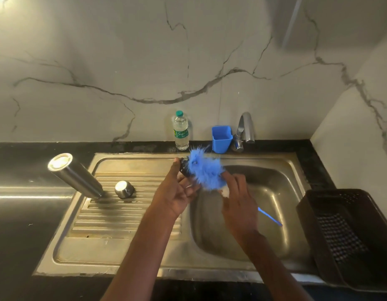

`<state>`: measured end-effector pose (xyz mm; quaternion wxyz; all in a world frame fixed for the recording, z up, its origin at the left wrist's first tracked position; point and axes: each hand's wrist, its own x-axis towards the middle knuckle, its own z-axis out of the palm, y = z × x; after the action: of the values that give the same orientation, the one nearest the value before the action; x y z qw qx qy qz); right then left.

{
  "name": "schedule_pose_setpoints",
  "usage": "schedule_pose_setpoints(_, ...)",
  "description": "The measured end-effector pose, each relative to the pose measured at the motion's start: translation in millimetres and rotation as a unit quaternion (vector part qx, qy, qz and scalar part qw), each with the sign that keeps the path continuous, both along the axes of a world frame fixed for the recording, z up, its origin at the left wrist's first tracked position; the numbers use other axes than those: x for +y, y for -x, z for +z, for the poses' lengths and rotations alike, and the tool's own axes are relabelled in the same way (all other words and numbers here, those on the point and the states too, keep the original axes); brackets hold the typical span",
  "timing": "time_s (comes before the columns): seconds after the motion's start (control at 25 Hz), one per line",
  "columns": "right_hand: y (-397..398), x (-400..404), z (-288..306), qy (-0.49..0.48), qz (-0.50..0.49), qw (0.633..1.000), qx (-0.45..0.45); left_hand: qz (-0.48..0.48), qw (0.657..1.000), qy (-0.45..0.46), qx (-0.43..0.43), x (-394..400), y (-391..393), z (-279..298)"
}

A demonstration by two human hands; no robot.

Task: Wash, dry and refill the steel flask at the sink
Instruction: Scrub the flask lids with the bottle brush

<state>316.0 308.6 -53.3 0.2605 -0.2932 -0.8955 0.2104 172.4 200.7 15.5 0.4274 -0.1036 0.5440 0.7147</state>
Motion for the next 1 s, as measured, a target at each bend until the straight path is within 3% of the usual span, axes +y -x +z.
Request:
schedule_pose_setpoints(0.08,-11.6,6.1,-13.4,-0.019,-0.019,1.0,0.006,-0.009,0.999,0.027,-0.035,1.7,6.2,-1.8)
schedule_pose_setpoints(0.28,1.5,20.1,5.9,-0.069,-0.059,0.996,0.018,0.006,0.998,0.061,-0.03,10.7,4.2,2.0)
schedule_pose_setpoints(0.44,-19.2,22.4,-14.5,-0.076,-0.015,0.997,-0.023,0.009,0.995,0.077,0.057,5.9,24.3,17.1)
schedule_pose_setpoints(0.64,-0.5,26.7,12.8,-0.029,0.03,0.999,0.006,-0.01,0.973,0.109,0.204,-3.5,36.4,30.1)
schedule_pose_setpoints(0.84,4.1,30.0,27.3,0.14,0.029,0.983,0.111,-0.067,0.96,0.068,0.263,-17.0,57.1,25.4)
schedule_pose_setpoints(1.0,-2.2,26.5,36.3,0.21,0.024,0.977,0.025,-0.088,0.951,0.013,0.295,-21.9,62.3,20.1)
